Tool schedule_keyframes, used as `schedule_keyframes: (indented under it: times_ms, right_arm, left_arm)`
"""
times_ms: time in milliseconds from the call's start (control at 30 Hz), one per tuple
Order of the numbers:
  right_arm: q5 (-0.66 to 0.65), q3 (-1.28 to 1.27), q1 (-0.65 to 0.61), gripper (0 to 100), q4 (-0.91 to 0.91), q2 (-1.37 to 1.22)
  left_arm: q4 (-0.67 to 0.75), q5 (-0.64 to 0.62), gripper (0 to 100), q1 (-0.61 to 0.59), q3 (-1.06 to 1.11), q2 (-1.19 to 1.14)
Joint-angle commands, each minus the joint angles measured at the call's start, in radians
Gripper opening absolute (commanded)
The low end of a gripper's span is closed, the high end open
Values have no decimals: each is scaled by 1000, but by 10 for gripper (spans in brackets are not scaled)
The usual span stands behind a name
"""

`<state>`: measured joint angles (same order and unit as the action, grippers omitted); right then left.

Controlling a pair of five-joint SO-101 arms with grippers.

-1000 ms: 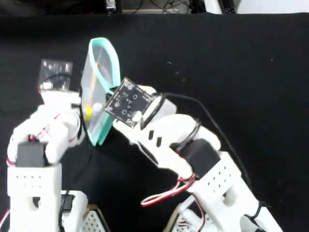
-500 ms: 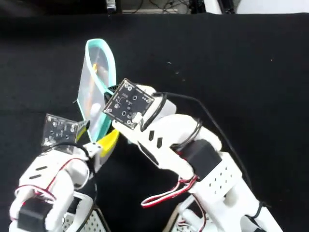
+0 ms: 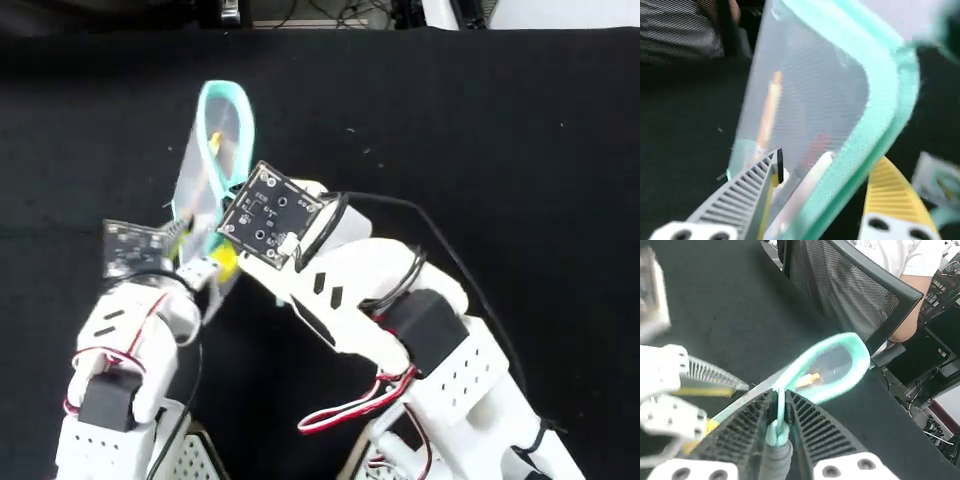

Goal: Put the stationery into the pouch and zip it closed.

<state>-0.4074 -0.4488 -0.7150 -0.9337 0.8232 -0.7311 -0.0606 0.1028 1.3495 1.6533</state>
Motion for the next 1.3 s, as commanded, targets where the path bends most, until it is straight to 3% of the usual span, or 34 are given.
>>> schedule_keyframes:
  times_ms: [0,267,567,833,1067,1267]
  right_arm:
    - [-6,54,-11,12,-3,-1]
    - [-6,54,-12,12,-3,-1]
    - [-6,54,-9,12,3,-4]
    - [-6,54,-9,12,5,-2]
    - [-2,54,-9,12,6,-1]
    - [-2,54,-6,12,3,1]
  left_arm:
    - [71,-54,281,-21,-42,-3]
    - [106,-52,281,1,-147,-146]
    - [-48,-46,275,2,-314,-172]
    - [-89,-43,66,21,-266,-172]
    - [-161,-41,51,174,-271,-170]
    - [-183,84,32,180,-272,-170]
